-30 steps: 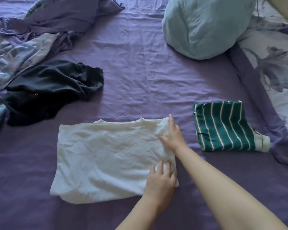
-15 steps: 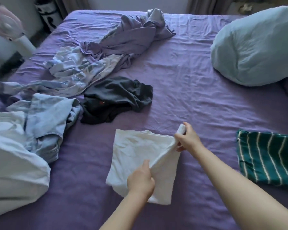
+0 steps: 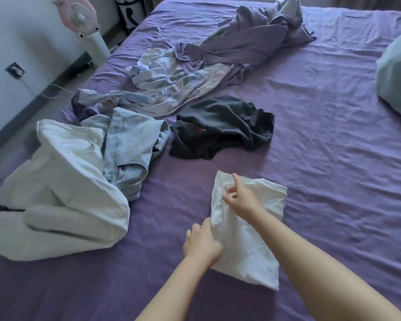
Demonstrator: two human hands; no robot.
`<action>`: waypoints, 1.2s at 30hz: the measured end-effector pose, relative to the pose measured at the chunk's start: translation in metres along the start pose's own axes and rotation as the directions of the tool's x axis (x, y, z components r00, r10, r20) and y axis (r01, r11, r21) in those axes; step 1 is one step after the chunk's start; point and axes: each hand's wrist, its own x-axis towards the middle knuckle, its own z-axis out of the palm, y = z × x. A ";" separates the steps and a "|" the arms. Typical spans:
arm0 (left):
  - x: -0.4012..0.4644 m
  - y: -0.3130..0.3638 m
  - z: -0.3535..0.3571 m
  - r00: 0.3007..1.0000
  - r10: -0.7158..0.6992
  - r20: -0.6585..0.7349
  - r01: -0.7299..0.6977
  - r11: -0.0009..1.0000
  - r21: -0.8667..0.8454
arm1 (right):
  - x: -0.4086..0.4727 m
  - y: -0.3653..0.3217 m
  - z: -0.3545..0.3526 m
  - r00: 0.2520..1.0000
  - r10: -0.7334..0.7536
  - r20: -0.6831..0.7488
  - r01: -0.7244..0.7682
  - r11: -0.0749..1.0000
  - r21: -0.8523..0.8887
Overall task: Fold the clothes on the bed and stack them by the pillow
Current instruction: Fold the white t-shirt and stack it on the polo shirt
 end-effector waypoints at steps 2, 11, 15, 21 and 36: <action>0.006 -0.002 0.000 1.000 -0.019 0.014 0.020 0.996 -0.092 | -0.006 0.010 0.008 0.997 -0.081 0.008 0.081 0.988 -0.130; 0.031 0.001 0.014 0.996 0.073 0.050 -0.062 0.977 -0.206 | 0.000 0.045 -0.007 0.973 -0.198 0.122 0.224 0.658 -0.719; 0.044 -0.005 0.010 0.991 -0.010 0.137 0.047 0.961 -0.272 | 0.022 0.033 -0.016 0.991 -0.085 0.100 0.131 0.660 -0.740; 0.060 -0.011 0.001 0.945 -0.004 0.326 0.171 0.858 -0.485 | 0.047 0.023 -0.025 0.993 -0.079 0.093 0.119 0.482 -0.868; 0.045 0.026 -0.033 0.893 0.272 0.360 -0.119 0.911 -0.394 | -0.021 0.033 -0.118 0.994 0.099 -0.039 -0.106 0.954 -0.279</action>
